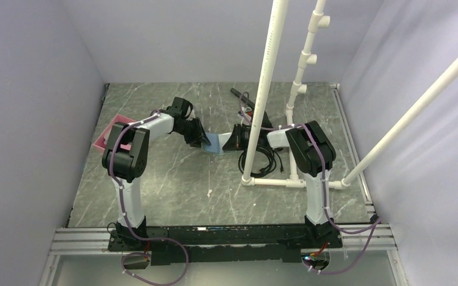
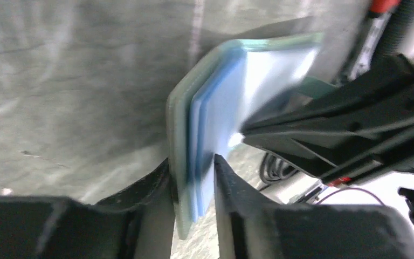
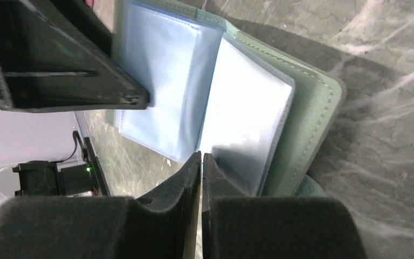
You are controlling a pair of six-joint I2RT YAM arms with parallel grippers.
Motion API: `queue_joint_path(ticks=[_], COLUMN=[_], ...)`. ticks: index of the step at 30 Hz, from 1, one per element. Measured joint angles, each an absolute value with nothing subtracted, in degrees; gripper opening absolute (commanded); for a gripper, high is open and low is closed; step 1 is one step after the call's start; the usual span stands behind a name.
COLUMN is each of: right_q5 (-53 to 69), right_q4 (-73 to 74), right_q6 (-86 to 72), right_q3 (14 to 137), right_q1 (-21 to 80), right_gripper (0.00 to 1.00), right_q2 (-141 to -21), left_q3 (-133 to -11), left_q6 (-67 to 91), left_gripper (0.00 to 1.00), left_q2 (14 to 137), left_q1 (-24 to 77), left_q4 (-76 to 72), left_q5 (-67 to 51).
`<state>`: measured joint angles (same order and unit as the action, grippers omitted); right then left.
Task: Put the credit cards into the card holder
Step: Open the card holder at the center of the board.
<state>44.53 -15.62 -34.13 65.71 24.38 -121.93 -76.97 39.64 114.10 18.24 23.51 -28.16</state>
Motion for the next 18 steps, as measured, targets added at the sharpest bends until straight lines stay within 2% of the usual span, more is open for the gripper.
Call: queue_joint_path(ticks=[3, 6, 11, 18], right_q5=[44.58, 44.31, 43.42, 42.48], right_q4=[-16.6, -16.86, -16.16, -14.59], right_q6=[-34.35, -34.28, -33.63, -32.51], right_q3=[66.17, 66.54, 67.4, 68.53], right_q1=[24.25, 24.36, 24.73, 25.02], right_gripper=[0.06, 0.06, 0.06, 0.06], right_q2=[-122.52, -122.85, -122.93, -123.07], left_q3=[-76.97, -78.43, -82.13, -84.99], left_q6=[37.69, 35.86, 33.23, 34.83], left_gripper=[0.57, 0.58, 0.4, 0.14], left_q2=[115.61, 115.37, 114.34, 107.83], left_q1=[17.76, 17.76, 17.98, 17.98], left_q4=[25.82, 28.42, 32.8, 30.96], left_q5=[-25.98, -24.36, -21.23, -24.45])
